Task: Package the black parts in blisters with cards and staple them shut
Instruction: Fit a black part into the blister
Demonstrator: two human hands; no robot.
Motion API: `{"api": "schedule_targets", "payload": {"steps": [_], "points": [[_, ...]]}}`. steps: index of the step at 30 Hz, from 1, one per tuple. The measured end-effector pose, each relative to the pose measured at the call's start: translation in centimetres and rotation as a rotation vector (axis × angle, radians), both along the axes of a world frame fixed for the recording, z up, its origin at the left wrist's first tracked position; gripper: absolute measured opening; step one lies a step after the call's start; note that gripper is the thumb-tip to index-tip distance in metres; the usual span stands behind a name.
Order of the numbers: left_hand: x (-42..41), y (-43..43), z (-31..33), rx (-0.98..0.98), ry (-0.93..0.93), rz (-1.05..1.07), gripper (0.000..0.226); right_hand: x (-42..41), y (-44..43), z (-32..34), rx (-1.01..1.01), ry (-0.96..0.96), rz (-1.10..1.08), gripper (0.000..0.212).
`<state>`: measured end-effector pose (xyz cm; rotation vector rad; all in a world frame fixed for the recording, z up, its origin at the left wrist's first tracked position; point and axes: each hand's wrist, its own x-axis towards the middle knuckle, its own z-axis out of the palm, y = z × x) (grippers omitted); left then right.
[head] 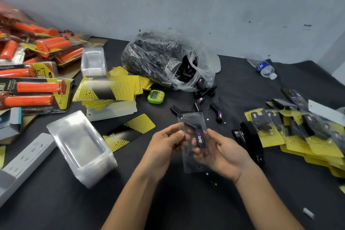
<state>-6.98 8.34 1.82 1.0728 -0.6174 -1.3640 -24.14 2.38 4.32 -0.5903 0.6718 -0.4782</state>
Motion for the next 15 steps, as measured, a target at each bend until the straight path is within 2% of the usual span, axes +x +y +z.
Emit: {"api": "schedule_targets", "payload": {"steps": [6,11,13,15], "points": [[-0.29,-0.25,0.01,0.008,0.019,0.105,0.022,-0.01,0.16,-0.14,0.032,-0.087,-0.014,0.057],[-0.03,-0.41,0.2,0.004,0.049,0.18,0.024,0.17,0.27,-0.06,-0.053,-0.098,-0.03,0.032],[-0.11,-0.33,0.36,-0.018,0.108,0.134,0.027,0.04,0.16,-0.01,-0.036,-0.123,0.0,0.038],[-0.27,-0.18,0.4,-0.062,0.156,0.083,0.03,0.0,0.06,-0.24,0.006,-0.18,0.056,0.055]]}}
